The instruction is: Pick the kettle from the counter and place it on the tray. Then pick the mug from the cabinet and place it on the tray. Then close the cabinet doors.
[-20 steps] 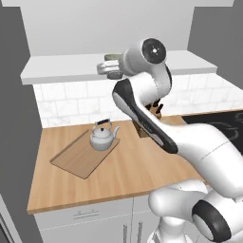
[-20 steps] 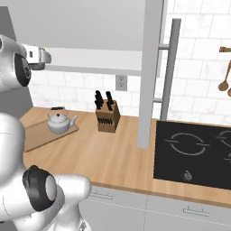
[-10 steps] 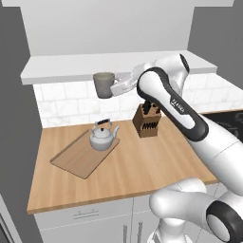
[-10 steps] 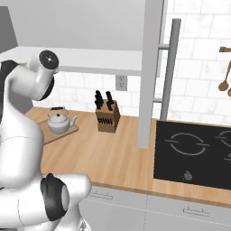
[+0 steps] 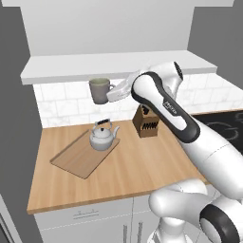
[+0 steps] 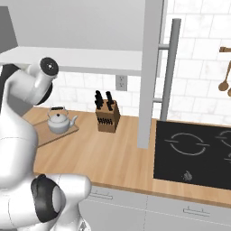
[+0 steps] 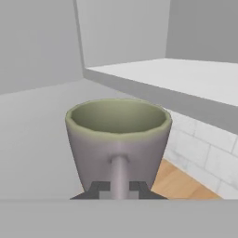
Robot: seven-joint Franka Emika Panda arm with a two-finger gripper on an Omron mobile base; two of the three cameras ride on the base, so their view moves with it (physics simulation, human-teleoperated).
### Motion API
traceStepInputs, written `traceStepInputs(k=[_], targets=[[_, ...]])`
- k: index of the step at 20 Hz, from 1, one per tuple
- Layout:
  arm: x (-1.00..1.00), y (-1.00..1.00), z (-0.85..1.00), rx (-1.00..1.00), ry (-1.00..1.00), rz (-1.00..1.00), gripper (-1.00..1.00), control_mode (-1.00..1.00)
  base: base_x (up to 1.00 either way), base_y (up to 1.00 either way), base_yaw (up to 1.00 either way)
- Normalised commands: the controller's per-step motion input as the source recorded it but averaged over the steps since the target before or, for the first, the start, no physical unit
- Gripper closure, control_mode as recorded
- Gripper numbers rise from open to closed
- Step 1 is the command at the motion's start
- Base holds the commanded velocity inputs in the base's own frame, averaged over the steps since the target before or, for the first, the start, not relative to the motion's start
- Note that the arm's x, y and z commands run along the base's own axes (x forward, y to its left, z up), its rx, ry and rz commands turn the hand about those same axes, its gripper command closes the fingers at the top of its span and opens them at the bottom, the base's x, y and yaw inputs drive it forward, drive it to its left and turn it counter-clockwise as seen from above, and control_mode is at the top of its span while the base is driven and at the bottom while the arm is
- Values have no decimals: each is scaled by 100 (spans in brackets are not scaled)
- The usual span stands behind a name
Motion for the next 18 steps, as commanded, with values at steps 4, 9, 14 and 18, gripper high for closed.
traceStepInputs(k=[4, 9, 14, 18], targets=[[0, 0, -40, 0, 7, 0, 100, -100, 0, 0, 0], [0, 21, -71, 0, 2, 0, 100, -100, 0, 0, 0], [0, 38, -85, 0, 4, 0, 100, -100, 0, 0, 0], [8, 30, -84, 0, 6, 0, 100, -100, 0, 0, 0]])
